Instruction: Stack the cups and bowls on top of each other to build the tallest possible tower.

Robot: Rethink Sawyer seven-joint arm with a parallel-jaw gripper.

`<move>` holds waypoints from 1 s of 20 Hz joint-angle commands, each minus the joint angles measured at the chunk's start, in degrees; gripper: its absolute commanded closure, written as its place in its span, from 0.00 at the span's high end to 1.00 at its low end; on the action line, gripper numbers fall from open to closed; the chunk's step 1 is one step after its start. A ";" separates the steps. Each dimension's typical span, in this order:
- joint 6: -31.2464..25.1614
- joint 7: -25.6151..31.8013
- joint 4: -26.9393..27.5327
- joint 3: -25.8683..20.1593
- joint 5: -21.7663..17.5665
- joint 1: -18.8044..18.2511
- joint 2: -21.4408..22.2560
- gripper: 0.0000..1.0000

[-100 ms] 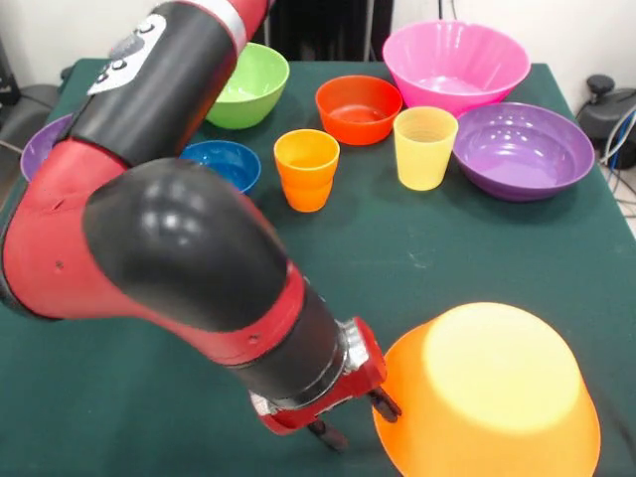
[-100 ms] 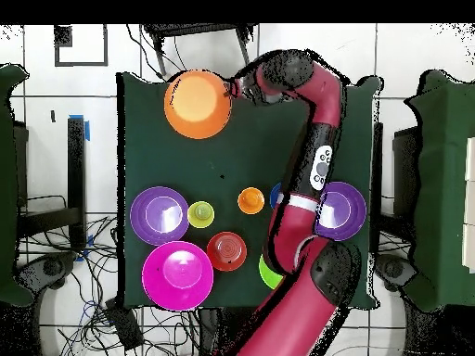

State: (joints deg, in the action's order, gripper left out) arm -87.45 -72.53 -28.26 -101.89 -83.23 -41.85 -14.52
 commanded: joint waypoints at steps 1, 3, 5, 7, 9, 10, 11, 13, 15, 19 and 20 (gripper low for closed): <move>17.31 -20.20 -5.41 20.05 -2.97 2.05 5.42 1.00; 18.87 -21.23 -4.30 19.81 -3.16 3.67 5.77 1.00; 18.65 -24.74 -5.23 21.49 -2.84 4.97 7.73 1.00; 20.18 -28.92 -7.55 23.84 -1.90 5.60 9.17 1.00; 20.29 -31.32 -7.48 25.46 -1.18 7.10 8.96 1.00; 20.13 -32.16 -7.08 26.01 -0.50 7.81 8.20 1.00; 20.37 -33.76 -7.42 26.55 0.42 8.13 7.49 1.00; 20.55 -37.71 -9.06 28.37 2.51 8.66 7.26 1.00; 19.06 -41.18 -11.61 30.50 5.06 8.89 7.99 1.00; 18.29 -47.66 -15.69 34.98 8.60 9.96 9.78 1.00; 18.38 -48.61 -16.04 35.95 9.15 10.41 10.06 1.00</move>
State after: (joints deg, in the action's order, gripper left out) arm -66.03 -105.73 -37.11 -80.53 -76.78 -34.67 -5.32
